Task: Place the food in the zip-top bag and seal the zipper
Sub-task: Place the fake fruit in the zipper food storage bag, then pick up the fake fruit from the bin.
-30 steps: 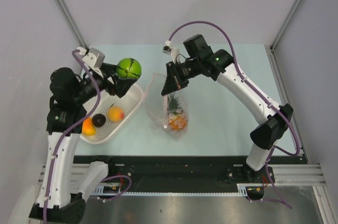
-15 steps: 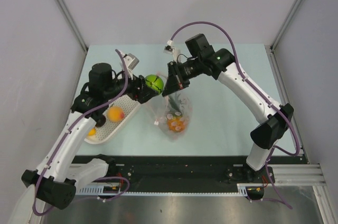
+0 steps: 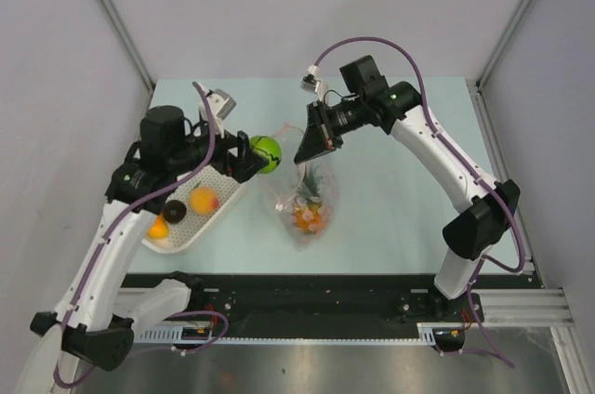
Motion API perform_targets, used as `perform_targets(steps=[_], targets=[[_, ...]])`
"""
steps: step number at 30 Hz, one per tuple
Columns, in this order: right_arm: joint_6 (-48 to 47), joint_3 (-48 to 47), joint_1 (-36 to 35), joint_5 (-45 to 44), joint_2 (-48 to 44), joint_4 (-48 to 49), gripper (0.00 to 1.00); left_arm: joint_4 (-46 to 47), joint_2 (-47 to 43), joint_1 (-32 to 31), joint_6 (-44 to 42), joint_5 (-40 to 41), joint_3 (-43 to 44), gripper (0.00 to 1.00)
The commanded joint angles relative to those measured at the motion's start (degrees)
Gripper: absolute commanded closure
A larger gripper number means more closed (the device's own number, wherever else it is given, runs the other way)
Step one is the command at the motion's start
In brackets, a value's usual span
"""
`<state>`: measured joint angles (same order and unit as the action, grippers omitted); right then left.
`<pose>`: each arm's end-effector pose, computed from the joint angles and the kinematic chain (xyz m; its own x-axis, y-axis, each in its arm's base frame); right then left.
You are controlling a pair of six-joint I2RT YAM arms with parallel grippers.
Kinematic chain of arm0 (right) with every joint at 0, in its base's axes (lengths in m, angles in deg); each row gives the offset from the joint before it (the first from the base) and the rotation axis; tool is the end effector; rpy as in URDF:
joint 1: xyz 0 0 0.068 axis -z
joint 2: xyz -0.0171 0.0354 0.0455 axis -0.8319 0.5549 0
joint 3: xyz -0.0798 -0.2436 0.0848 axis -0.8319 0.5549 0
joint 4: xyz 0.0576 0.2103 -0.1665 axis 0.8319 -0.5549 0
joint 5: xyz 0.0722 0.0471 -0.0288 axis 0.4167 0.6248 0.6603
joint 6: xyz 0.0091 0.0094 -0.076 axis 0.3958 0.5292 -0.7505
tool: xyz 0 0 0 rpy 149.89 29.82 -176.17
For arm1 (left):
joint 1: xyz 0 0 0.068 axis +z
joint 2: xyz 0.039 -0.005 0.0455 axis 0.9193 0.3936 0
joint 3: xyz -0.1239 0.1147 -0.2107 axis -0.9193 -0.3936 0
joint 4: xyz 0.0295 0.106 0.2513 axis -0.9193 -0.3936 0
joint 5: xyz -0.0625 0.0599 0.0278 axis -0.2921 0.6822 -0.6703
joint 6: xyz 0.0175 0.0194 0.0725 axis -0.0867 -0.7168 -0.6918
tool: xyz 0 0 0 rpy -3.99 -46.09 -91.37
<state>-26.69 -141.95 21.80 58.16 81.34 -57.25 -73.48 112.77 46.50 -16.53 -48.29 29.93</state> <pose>0.2914 0.2662 0.3903 -0.7915 -0.3483 -0.5023 -0.5932 0.2398 0.7685 0.2192 -0.1129 0.3994 -0.4027 0.1248 -0.9068 0.6883 0.6943 -0.2102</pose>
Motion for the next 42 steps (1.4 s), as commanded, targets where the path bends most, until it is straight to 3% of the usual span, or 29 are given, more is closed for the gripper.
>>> perform_targets(steps=[1, 3, 7, 10, 15, 22, 25, 30, 32, 42], targets=[[3.1, 1.0, 1.7, 5.2, -0.7, 3.1, 1.00, -7.6, -2.6, 4.6, -2.6, -5.4, 2.5, 0.00], [4.4, 1.3, 2.2, 7.5, -0.5, 4.6, 1.00, -8.7, -3.7, 5.5, -3.4, -7.0, 1.6, 0.01], [6.7, 3.3, 2.3, 11.5, -0.9, 8.0, 1.00, -3.5, -5.5, 5.4, 0.3, -15.4, -4.0, 0.15], [8.0, 3.7, 1.8, 12.8, -0.9, 9.5, 1.00, -0.2, -3.4, 3.2, 2.9, -16.4, -4.0, 0.24], [6.3, 4.1, 2.5, 11.2, -1.7, 7.8, 1.00, -2.9, -1.8, 5.7, 0.7, -8.5, -1.3, 0.14], [-1.6, 2.1, 2.2, -13.2, -1.5, 0.2, 1.00, -12.7, 0.4, 16.4, -11.6, 7.7, -5.6, 0.04], [-3.1, 0.8, 0.8, -18.7, -0.5, -1.1, 1.00, -14.8, 2.4, 19.3, -17.2, 13.3, -9.1, 0.01], [-4.4, -1.4, -1.4, -22.8, 0.7, -1.8, 1.00, -13.8, 6.5, 23.1, -20.1, 15.8, -12.6, 0.00], [-4.9, -1.6, -1.9, -23.8, 0.6, -2.1, 1.00, -13.0, 6.5, 24.2, -20.6, 12.5, -13.4, 0.00], [-5.0, -2.0, -2.9, -23.7, 1.1, -1.8, 1.00, -7.2, 15.4, 24.4, -20.8, 16.6, -18.0, 0.01]])
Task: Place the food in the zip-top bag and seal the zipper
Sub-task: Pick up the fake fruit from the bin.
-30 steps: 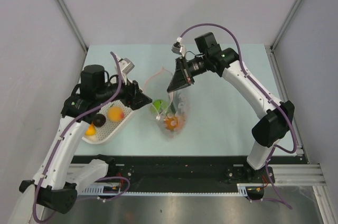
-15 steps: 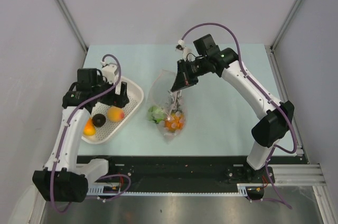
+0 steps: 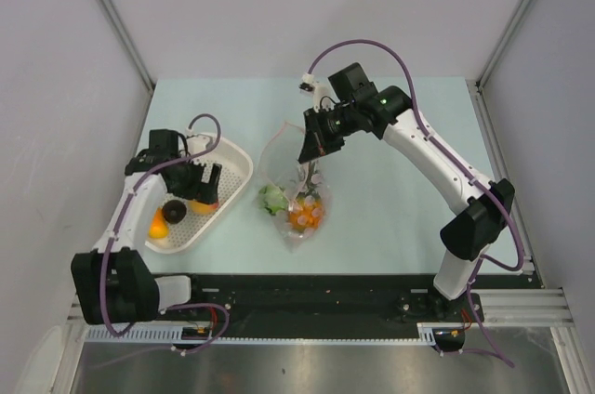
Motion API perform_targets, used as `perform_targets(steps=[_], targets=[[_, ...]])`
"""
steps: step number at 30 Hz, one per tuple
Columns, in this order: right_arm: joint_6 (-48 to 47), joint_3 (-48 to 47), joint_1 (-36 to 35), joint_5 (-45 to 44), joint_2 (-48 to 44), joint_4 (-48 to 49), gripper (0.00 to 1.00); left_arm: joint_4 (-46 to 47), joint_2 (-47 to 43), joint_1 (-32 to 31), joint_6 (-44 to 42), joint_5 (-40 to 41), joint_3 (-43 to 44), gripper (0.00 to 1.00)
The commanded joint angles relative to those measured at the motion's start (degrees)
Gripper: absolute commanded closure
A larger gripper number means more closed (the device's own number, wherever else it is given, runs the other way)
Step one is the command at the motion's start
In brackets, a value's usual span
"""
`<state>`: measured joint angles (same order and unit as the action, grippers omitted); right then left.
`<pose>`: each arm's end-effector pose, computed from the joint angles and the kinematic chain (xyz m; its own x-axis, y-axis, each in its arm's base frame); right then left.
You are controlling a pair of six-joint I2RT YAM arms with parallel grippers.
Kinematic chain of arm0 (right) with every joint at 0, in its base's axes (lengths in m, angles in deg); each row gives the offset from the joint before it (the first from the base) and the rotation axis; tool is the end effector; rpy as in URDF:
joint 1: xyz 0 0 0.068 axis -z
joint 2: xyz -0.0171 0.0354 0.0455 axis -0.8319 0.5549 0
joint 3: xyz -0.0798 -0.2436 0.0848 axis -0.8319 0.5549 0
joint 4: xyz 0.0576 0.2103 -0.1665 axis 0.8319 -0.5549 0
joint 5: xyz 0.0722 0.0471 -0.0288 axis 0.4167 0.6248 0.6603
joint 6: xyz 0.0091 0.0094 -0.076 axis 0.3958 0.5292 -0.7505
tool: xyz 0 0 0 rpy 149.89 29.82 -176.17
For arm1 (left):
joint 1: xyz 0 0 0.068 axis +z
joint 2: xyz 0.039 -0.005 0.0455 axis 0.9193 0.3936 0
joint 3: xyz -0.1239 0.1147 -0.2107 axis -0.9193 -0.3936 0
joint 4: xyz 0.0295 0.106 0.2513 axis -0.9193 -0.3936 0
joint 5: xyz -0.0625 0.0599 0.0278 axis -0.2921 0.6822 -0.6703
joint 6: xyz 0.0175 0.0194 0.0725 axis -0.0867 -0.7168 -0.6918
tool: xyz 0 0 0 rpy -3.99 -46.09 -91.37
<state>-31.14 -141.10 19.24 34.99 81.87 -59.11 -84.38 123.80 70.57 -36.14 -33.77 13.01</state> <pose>0.3004 0.2714 0.3658 -0.7542 -0.3443 -0.5591 -0.6465 0.5389 0.5400 0.2589 0.0028 0.2268 -0.8348 0.2498 -0.4905 0.3097 0.9499 -0.0432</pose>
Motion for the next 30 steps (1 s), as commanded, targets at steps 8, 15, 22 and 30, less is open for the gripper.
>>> perform_targets(steps=[8, 15, 22, 30], targets=[[2.6, -3.0, -0.3, 8.2, 0.2, 1.3, 1.00, 7.6, 10.9, 0.3, -0.9, 2.4, -1.6, 0.07], [4.7, -2.4, 0.5, 13.3, -0.5, 2.0, 1.00, 7.0, 11.2, 0.2, -0.9, -0.5, -0.5, 0.29], [4.6, -1.7, 1.2, 13.7, -0.6, 2.4, 1.00, 3.8, 4.0, 0.2, -1.0, -1.6, 3.5, 0.42], [5.6, -1.0, 1.9, 13.9, 0.2, 3.0, 1.00, -1.9, -5.3, 0.3, 1.7, -12.6, 16.6, 0.43]])
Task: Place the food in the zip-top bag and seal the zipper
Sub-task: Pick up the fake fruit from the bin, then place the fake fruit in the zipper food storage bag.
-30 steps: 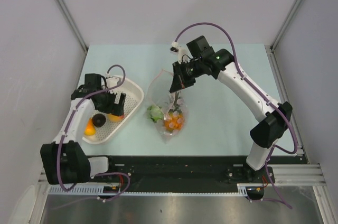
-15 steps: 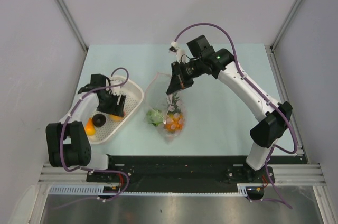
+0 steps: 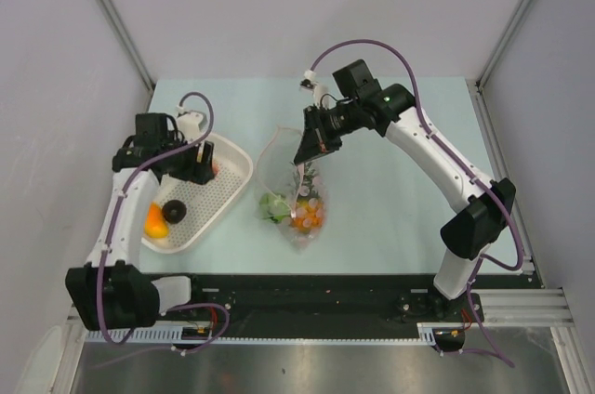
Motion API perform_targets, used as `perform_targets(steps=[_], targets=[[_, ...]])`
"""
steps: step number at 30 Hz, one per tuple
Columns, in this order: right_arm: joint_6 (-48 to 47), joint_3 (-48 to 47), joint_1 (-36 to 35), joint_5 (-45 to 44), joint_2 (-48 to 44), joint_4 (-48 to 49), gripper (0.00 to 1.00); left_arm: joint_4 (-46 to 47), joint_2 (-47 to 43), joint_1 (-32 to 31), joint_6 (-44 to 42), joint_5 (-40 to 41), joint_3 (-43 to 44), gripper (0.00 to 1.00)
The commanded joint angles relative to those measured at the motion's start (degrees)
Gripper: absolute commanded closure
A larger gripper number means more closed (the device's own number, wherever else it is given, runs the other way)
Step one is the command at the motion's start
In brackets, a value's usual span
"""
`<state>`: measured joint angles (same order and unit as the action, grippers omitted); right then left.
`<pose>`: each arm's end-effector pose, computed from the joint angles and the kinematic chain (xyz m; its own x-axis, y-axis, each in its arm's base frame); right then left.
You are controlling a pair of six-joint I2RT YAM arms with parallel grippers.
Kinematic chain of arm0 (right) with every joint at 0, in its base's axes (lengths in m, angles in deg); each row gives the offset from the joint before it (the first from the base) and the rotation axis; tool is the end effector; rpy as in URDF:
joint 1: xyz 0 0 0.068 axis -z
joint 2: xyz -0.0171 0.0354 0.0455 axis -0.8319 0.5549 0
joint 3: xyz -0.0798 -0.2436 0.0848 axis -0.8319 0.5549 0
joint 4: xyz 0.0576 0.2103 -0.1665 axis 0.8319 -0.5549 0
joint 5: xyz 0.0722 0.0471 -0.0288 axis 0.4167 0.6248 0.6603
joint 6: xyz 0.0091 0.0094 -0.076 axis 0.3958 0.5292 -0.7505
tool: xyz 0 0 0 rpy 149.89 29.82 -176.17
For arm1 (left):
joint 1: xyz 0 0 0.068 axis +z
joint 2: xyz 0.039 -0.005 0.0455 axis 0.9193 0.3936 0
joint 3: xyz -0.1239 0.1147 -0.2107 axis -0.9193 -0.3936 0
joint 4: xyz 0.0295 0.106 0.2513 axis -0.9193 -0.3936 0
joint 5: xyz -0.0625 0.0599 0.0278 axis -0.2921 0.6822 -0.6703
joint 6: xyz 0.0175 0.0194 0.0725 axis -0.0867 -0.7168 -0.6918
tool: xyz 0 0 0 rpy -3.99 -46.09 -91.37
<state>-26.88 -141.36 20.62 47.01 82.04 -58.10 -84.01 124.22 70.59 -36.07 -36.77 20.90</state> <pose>0.2979 0.2708 0.3741 -0.8026 -0.3271 -0.4988 -0.5960 0.4065 0.6924 0.2755 0.0006 0.2724 -0.7517 0.2499 -0.6103 0.3391 0.9402 -0.0326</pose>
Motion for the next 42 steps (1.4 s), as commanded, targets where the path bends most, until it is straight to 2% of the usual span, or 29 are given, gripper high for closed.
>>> perform_targets(steps=[1, 2, 4, 9, 10, 16, 24, 27, 28, 32, 35, 37, 41, 42], targets=[[1.8, -0.7, 0.7, 2.0, 0.1, 2.2, 1.00, -2.5, -7.7, -0.1, 2.2, -12.5, 10.7, 0.42], [2.2, -0.7, 0.9, 2.7, 0.3, 2.4, 1.00, -2.4, -8.4, -0.8, 3.4, -17.7, 12.4, 0.42], [2.7, -0.6, 1.0, 3.3, 0.6, 2.9, 1.00, -0.1, -10.3, -3.1, 7.7, -21.3, 16.8, 0.41], [4.1, -0.7, 1.3, 5.6, 1.0, 3.7, 1.00, 6.0, -11.5, -13.9, 13.7, -22.0, 20.1, 0.41], [4.1, -0.7, 1.3, 5.9, 1.0, 3.8, 1.00, 6.4, -11.3, -17.4, 14.1, -21.5, 20.1, 0.41], [4.6, -0.6, 1.5, 9.4, 0.4, 4.4, 1.00, 8.0, -8.3, -28.2, 13.0, -14.8, 16.9, 0.41], [5.6, 0.0, 1.4, 14.3, -0.2, 5.8, 1.00, 4.8, -3.3, -33.4, 8.1, -2.4, 14.7, 0.36], [5.7, 0.1, 1.4, 15.7, -0.4, 6.2, 1.00, 3.2, -2.8, -33.6, 6.8, 0.3, 15.8, 0.14], [5.6, 0.1, 1.4, 16.1, -0.5, 6.3, 1.00, 2.6, -3.3, -33.6, 6.5, 0.4, 16.1, 0.02], [5.7, 0.8, 1.8, 16.2, -0.6, 6.2, 1.00, -0.2, -5.1, -33.5, 4.5, 0.0, 18.0, 0.00], [5.6, 1.2, 2.2, 15.6, -0.5, 6.2, 1.00, -3.9, -7.6, -30.6, 4.4, -3.7, 20.2, 0.00], [5.7, 1.3, 2.5, 15.1, -0.5, 6.3, 1.00, -6.1, -9.1, -25.8, 4.4, -7.6, 20.9, 0.00], [5.7, 1.6, 3.4, 14.5, -0.3, 6.1, 1.00, -11.2, -12.0, -16.8, -0.1, -10.0, 20.0, 0.00], [5.6, 1.7, 3.4, 14.5, -0.2, 6.2, 1.00, -12.4, -12.3, -12.1, -1.3, -11.3, 19.4, 0.00]])
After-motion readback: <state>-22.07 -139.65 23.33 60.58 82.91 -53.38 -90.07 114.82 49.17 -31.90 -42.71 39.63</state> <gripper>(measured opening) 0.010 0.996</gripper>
